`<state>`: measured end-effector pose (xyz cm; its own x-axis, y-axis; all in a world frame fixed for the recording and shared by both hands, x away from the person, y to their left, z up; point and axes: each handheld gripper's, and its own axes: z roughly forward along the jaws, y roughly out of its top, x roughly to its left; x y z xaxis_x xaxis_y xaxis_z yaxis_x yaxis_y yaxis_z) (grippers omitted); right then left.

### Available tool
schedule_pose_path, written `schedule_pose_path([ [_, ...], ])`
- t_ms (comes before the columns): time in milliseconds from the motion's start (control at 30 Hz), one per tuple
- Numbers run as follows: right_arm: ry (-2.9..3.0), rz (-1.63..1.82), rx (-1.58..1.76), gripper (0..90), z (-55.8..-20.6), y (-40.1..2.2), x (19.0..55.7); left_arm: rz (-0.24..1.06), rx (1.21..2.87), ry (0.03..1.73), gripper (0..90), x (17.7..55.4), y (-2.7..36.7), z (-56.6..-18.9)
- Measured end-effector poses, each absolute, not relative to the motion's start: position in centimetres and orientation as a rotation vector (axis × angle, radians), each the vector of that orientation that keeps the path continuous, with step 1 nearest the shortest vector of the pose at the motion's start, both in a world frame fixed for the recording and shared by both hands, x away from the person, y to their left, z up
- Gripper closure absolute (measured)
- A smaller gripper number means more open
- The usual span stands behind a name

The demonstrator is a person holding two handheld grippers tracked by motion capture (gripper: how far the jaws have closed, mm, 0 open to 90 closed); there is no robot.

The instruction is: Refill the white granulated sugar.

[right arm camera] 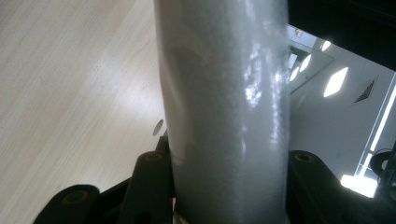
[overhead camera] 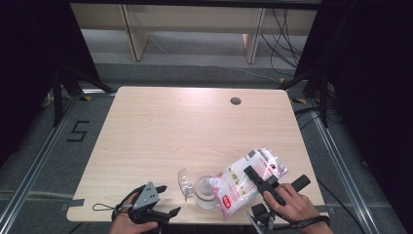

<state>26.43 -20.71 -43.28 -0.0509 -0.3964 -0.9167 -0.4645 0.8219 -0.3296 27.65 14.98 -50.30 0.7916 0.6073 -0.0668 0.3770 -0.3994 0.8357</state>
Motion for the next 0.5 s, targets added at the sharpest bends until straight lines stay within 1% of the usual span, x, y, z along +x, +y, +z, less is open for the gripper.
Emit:
schedule_pose_path([
  [133, 1.668, 0.053, -0.682, 65.8, -43.17, -20.65, 26.33, 0.306, 2.013, 0.744, 16.1, 27.56, 14.8, -50.38],
  [200, 1.66, 0.057, -0.685, 65.9, -43.19, -20.64, 26.37, 0.31, 2.037, 0.734, 16.1, 27.67, 14.95, -50.32],
  [500, 1.662, 0.062, -0.681, 65.9, -43.16, -20.66, 26.32, 0.314, 2.031, 0.733, 16.1, 27.62, 14.96, -50.31],
])
